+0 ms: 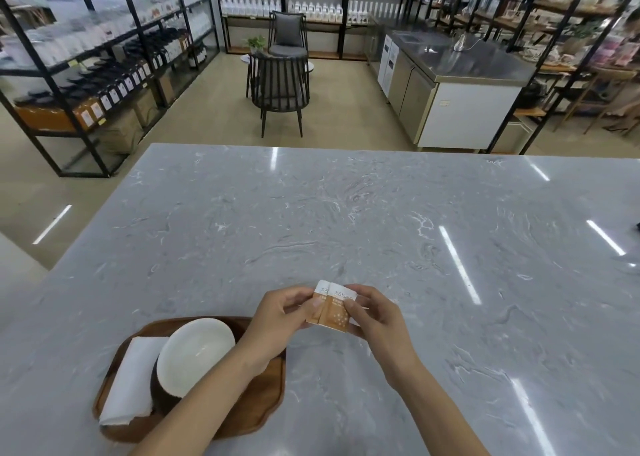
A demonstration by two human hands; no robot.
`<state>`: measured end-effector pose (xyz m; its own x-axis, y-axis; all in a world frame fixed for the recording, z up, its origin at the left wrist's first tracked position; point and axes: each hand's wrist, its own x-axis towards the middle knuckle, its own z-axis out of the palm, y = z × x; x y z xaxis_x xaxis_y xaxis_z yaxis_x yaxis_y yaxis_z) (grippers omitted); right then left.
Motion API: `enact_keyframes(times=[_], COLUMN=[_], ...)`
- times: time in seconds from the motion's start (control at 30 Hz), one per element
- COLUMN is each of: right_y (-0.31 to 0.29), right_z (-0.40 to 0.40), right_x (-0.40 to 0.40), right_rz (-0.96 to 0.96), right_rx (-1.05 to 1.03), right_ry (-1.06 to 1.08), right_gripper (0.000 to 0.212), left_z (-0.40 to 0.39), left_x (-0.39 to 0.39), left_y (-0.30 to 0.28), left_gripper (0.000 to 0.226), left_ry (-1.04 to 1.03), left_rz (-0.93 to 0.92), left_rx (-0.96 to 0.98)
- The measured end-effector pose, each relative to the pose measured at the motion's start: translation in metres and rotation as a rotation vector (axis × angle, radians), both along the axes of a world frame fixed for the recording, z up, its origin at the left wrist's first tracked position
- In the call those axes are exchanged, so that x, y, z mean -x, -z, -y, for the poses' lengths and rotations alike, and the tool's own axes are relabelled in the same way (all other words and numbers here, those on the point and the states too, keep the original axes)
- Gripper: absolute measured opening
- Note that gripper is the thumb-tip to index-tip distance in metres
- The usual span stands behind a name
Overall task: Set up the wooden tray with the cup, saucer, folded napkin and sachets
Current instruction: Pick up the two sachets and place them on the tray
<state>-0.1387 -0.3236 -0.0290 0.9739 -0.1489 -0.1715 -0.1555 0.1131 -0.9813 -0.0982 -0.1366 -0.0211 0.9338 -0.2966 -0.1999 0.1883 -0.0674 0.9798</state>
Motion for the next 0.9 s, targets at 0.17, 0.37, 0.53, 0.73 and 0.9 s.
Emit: enact_keyframes(times=[0.17,0.37,0.53,0.73,0.9], right_y=[0.004,0.013,0.024,0.039,0.046], right_z=[-0.011,-0.022,-0.029,-0.041,-0.06], right_x=[0.006,0.011,0.017,0.015,0.013], right_rz=[-0.024,-0.099,-0.149,-0.234,-0.293], right_rx=[-0.02,-0.037,-0.035,-0.023,-0.069], right_ry=[-0.033,-0.131,-0.214,-0.225,-0.276], right_gripper=[0.019,0.027,0.02,0.017,0.014], left_z=[-0.009,-0.021,-0.029,-0.033,-0.039], left_x=[0.02,0.045,0.071,0.11,0.133], left_y=[0.006,0.022,0.036,0.051,0.058], left_gripper=[0.02,0.024,0.031,0.049,0.041], left_ry=[-0.052,-0.122,-0.171,-0.28,-0.309], left_rz=[-0.039,-0.051,0.007,0.129,0.31], left_rx=[0.061,0.057,-0.044,-0.288,-0.548])
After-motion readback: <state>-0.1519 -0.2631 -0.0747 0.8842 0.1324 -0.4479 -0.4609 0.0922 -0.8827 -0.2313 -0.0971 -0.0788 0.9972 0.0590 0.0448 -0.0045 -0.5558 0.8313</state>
